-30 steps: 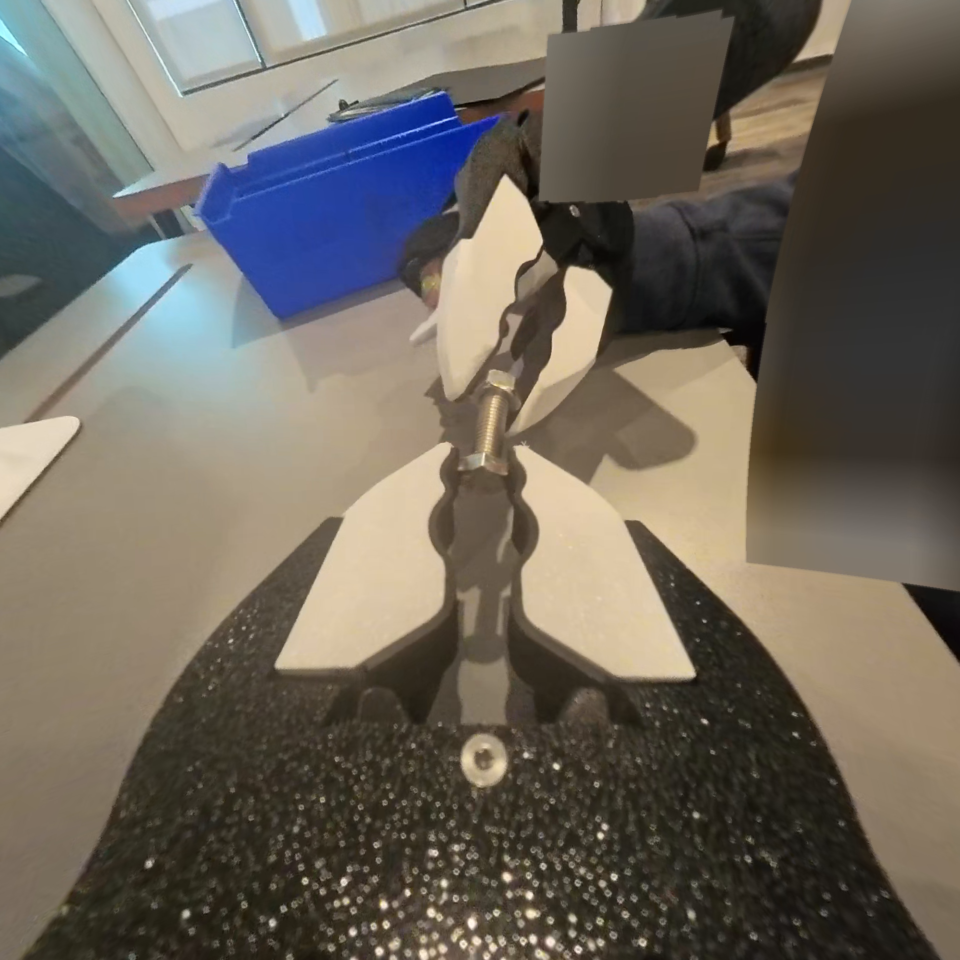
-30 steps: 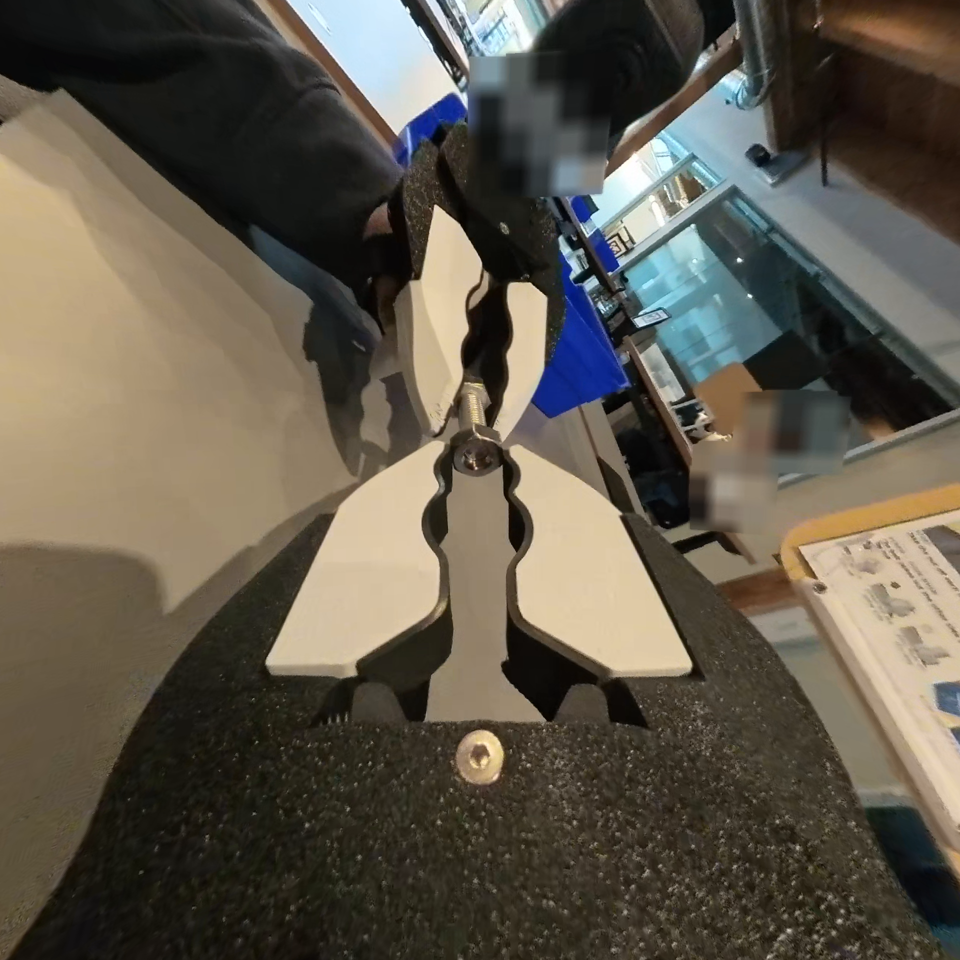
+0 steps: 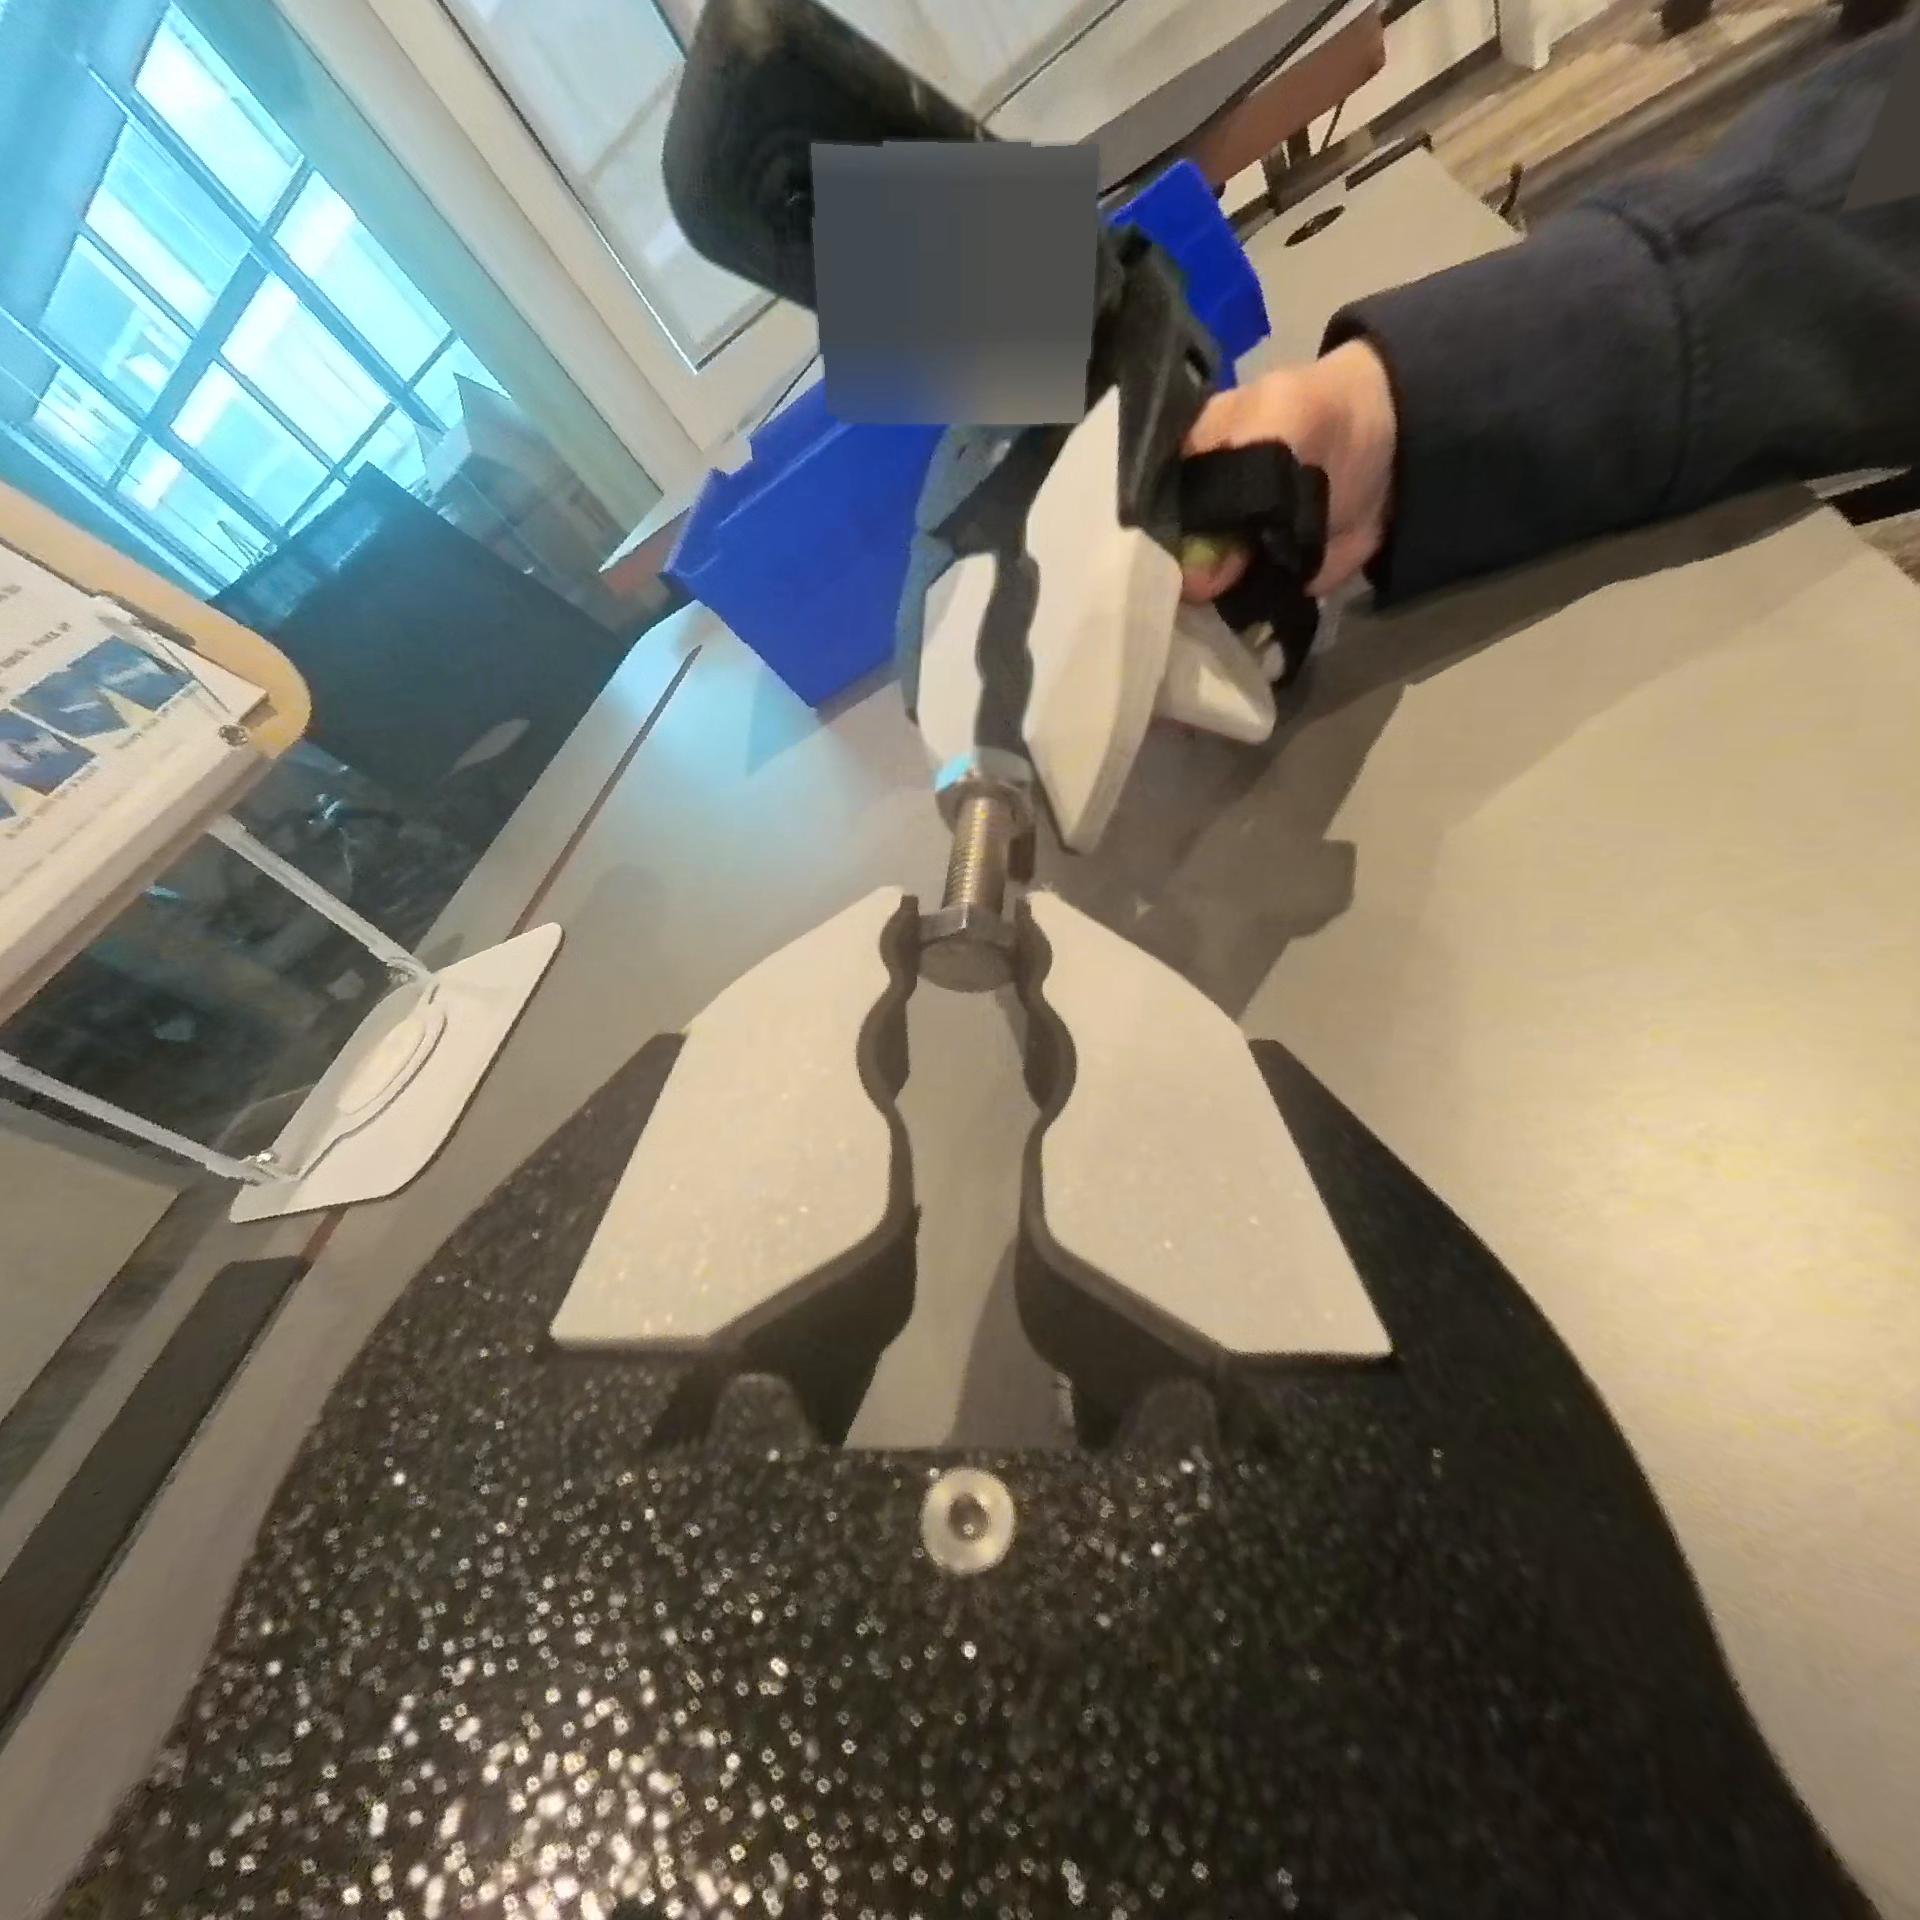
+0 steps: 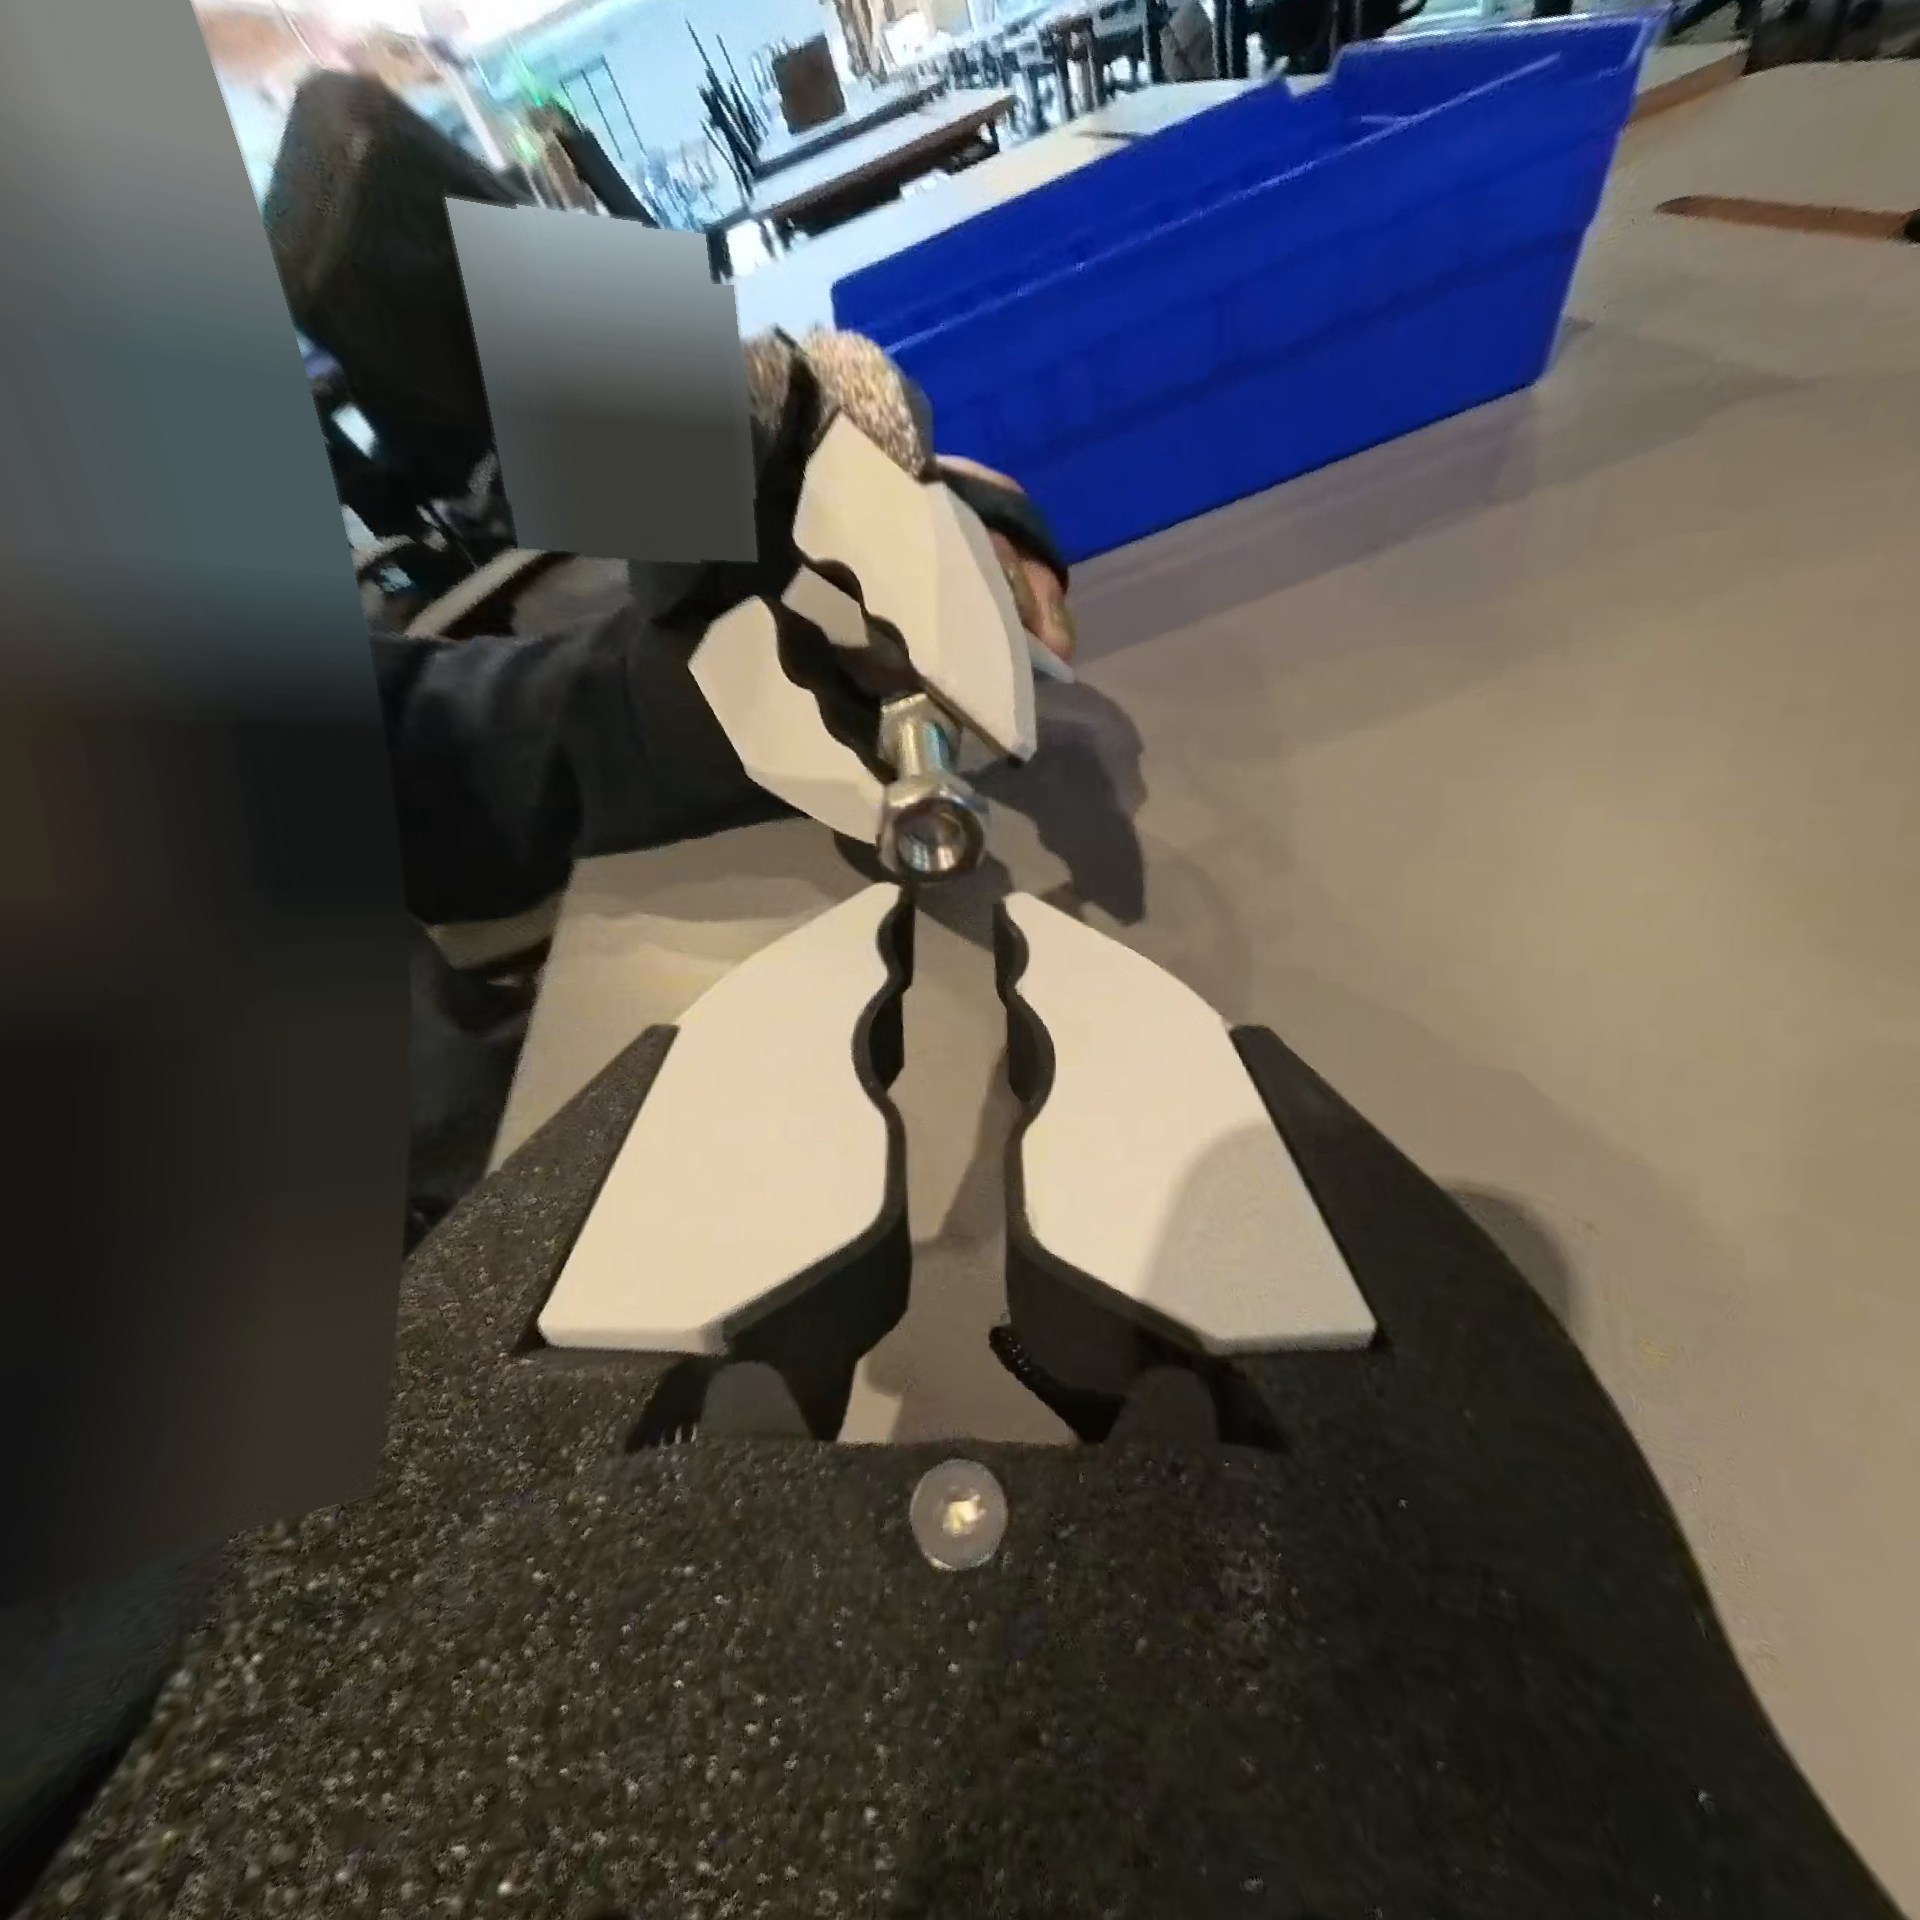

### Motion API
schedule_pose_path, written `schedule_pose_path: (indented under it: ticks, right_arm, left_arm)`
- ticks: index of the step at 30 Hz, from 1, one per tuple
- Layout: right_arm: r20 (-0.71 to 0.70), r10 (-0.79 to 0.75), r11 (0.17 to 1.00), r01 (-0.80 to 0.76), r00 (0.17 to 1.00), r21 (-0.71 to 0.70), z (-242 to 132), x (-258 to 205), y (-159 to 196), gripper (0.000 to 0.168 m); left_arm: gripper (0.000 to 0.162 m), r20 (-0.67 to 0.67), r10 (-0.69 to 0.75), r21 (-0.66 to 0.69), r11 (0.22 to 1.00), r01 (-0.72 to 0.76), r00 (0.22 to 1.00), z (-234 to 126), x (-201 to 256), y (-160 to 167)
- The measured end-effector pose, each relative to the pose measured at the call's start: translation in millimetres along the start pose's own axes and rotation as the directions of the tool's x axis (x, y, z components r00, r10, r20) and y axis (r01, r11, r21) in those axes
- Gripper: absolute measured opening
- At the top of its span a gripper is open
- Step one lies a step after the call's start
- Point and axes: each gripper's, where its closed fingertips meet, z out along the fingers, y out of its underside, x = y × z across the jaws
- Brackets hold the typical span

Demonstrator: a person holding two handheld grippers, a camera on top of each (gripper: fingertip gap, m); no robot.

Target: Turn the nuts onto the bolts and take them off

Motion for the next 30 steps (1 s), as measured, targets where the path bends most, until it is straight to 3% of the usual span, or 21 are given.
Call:
schedule_pose_path:
  ticks: [6, 11, 15, 20, 24, 27, 30]
  right_arm:
    - [0.078, 0.096, 0.991, -0.102, 0.992, 0.089, -6.4, -3.7, -13.2, 0.032]
    - [0.078, 0.122, 0.990, -0.126, 0.990, 0.061, -3.0, -1.6, -8.4, 0.026]
    - [0.054, 0.053, 0.998, -0.054, 0.997, 0.012, -0.1, -2.9, -1.6, 0.019]
    - [0.126, 0.137, 0.987, -0.146, 0.982, 0.062, -3.7, -6.7, -9.8, 0.027]
    - [0.132, 0.162, 0.984, -0.171, 0.978, 0.057, -3.9, -5.6, -9.7, 0.019]
    - [0.104, 0.111, 0.991, -0.117, 0.988, 0.059, -3.8, -5.0, -10.5, 0.018]
    - [0.016, -0.113, 0.992, 0.112, 0.993, 0.054, -1.9, -4.4, -9.7, 0.018]
  left_arm:
    - [0.017, -0.021, 0.021, -0.025, 0.999, -0.022, 1.000, 2.9, 5.4, 3.1]
    - [0.017, -0.023, 0.029, -0.021, 0.999, -0.030, 0.999, 4.3, 7.1, 2.0]
    - [0.017, -0.011, 0.003, -0.008, 1.000, -0.003, 1.000, 1.3, 2.8, 0.9]
    - [0.017, -0.025, 0.024, -0.028, 0.999, -0.024, 0.999, 3.5, 6.8, 3.4]
    - [0.017, -0.033, 0.036, -0.031, 0.999, -0.037, 0.999, 4.9, 9.7, 3.2]
    - [0.017, -0.043, 0.015, -0.024, 1.000, -0.016, 0.999, 4.1, 9.9, 2.3]
    - [0.017, -0.069, -0.010, -0.029, 1.000, 0.008, 0.998, 2.7, 11.3, 3.9]
